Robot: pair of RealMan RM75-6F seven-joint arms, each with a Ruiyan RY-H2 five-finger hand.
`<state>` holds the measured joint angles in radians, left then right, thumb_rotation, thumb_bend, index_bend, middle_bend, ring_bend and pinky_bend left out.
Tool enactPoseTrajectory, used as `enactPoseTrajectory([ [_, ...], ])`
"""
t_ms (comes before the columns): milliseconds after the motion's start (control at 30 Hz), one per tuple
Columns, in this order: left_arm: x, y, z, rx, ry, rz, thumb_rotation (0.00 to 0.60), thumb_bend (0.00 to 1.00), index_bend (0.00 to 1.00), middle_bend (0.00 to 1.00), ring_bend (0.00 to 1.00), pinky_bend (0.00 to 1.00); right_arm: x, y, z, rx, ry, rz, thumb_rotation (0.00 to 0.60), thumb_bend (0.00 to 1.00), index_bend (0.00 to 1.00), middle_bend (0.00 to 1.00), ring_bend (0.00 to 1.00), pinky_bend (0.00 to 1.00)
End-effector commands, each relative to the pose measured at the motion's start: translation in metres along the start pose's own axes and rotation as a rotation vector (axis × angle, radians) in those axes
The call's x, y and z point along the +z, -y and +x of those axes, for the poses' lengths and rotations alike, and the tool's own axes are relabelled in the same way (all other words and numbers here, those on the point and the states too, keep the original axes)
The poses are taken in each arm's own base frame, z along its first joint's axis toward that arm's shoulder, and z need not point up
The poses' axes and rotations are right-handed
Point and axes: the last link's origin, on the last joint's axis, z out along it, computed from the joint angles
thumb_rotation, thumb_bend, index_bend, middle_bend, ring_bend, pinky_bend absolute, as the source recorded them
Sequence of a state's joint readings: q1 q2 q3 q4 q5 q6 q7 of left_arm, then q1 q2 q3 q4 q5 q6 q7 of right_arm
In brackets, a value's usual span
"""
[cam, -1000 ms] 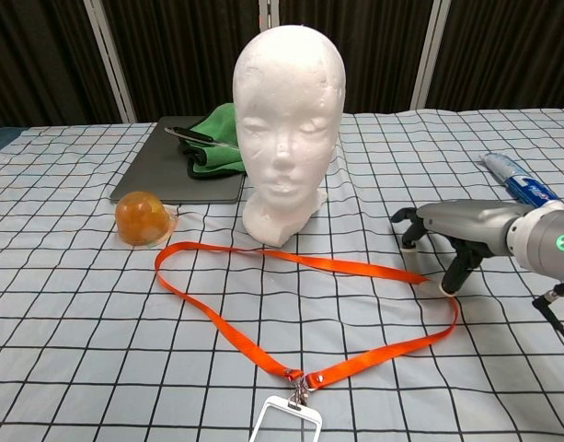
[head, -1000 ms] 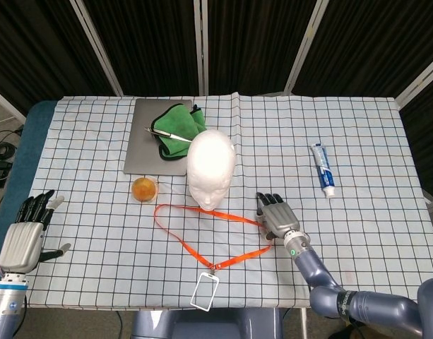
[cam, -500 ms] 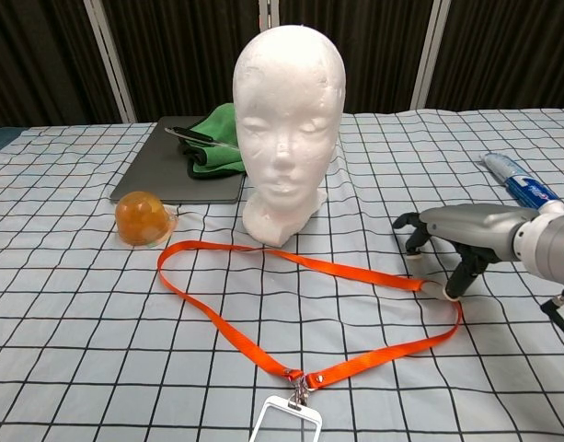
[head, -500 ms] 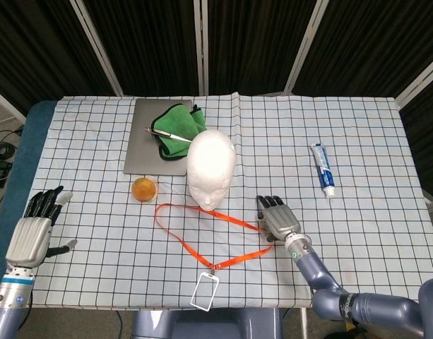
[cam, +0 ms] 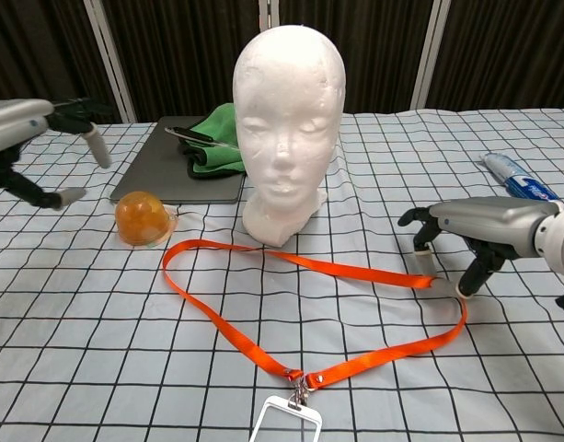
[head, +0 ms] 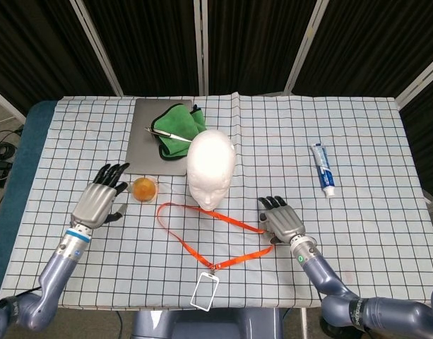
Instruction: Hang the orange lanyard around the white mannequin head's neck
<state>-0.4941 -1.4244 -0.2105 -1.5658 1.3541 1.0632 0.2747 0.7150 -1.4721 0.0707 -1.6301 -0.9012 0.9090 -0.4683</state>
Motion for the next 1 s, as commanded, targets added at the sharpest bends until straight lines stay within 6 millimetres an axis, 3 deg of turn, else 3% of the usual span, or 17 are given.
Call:
enactPoseTrajectory([
  [33,0.033,-0.02,-0.014,-0.002,0.035,-0.021,0.6,0.41,0.4,0.0,0.0,0.0,0.0,-0.001,0.0,-0.001,0.0,0.0,0.6,0.5,0.7,0.06,0.0,0.0],
  [233,0.063,-0.041,-0.042,-0.016,0.086,-0.032,0.6,0.44,0.44,0.0,0.0,0.0,0.003,-0.004,-0.002,0.005,0.011,-0.005,0.6,0.51,0.7,0.07,0.0,0.0],
  [467,0.079,-0.053,-0.068,0.004,0.128,-0.031,0.6,0.45,0.45,0.0,0.0,0.0,0.007,-0.006,-0.001,0.032,0.014,-0.001,0.6,0.51,0.71,0.09,0.0,0.0],
  [1000,0.091,-0.071,-0.087,0.055,0.165,-0.077,0.6,0.45,0.47,0.0,0.0,0.0,0.009,-0.005,-0.001,0.04,0.007,0.013,0.6,0.51,0.72,0.1,0.0,0.0],
])
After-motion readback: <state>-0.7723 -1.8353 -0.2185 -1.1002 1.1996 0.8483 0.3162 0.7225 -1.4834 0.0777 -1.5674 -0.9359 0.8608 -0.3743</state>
